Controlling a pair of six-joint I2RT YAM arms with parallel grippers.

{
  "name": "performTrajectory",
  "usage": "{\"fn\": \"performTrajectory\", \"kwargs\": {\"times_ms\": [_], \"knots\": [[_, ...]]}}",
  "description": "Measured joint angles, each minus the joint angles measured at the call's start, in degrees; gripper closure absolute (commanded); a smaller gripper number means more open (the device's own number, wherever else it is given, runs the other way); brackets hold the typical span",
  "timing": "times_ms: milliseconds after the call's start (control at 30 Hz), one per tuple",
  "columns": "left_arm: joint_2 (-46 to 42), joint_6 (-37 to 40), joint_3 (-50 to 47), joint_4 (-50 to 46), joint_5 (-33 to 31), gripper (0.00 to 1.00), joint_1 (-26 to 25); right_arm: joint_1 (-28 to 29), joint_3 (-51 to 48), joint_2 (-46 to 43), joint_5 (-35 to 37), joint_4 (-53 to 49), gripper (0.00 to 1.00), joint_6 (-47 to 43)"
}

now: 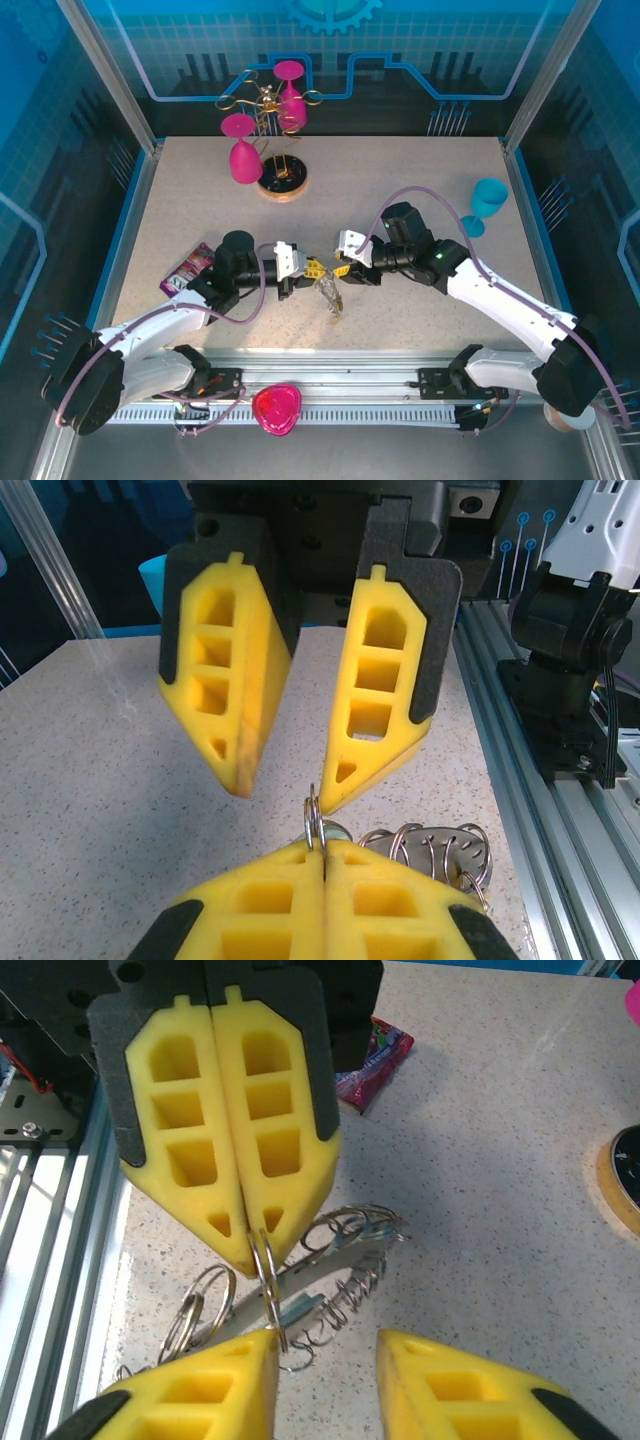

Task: Put the keys on the keyring

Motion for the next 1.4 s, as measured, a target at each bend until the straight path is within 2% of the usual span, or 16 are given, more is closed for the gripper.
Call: {"fn": "performTrajectory", "kwargs": {"times_ms": [133, 267, 567, 867, 900, 967, 1033, 1133, 1400], "knots": [[0.0, -0.2, 0.0, 0.0, 0.1, 1.00, 0.0, 0.0, 0.0, 0.2, -0.6, -0.1, 0.85, -0.5], [-0.1, -0.3, 0.0, 0.1, 0.1, 1.00, 0.0, 0.1, 0.0, 0.2, -1.6, -0.6, 1.00, -0.9], [-0.1, -2.4, -0.5, 3.1, 0.1, 1.00, 0.0, 0.3, -0.1, 0.2, -1.3, -0.5, 1.00, -1.2], [-0.1, -4.5, -1.0, 5.2, -0.3, 1.00, 0.0, 3.3, -2.1, -0.1, 4.2, 2.0, 1.00, -1.3], [-0.1, -4.7, -1.0, 5.3, -0.4, 1.00, 0.0, 3.4, -2.7, -0.3, 4.5, 2.4, 1.00, -1.4], [-0.1, -4.8, -1.2, 5.4, -0.5, 1.00, 0.0, 3.7, -3.9, -1.0, 5.3, 3.7, 0.84, -1.3], [-0.1, -4.9, -1.3, 5.7, -0.6, 1.00, -0.1, 3.7, -5.2, -2.1, 5.8, 4.8, 0.75, -0.8], [-0.1, -4.9, -1.3, 6.6, -1.0, 1.00, -0.1, 3.3, -6.7, -4.0, 5.5, 5.9, 0.72, 0.3], [0.1, -4.9, -1.3, 7.6, -1.0, 1.00, -0.1, 1.7, -7.0, -4.9, 2.3, 10.4, 0.72, 3.5]]}}
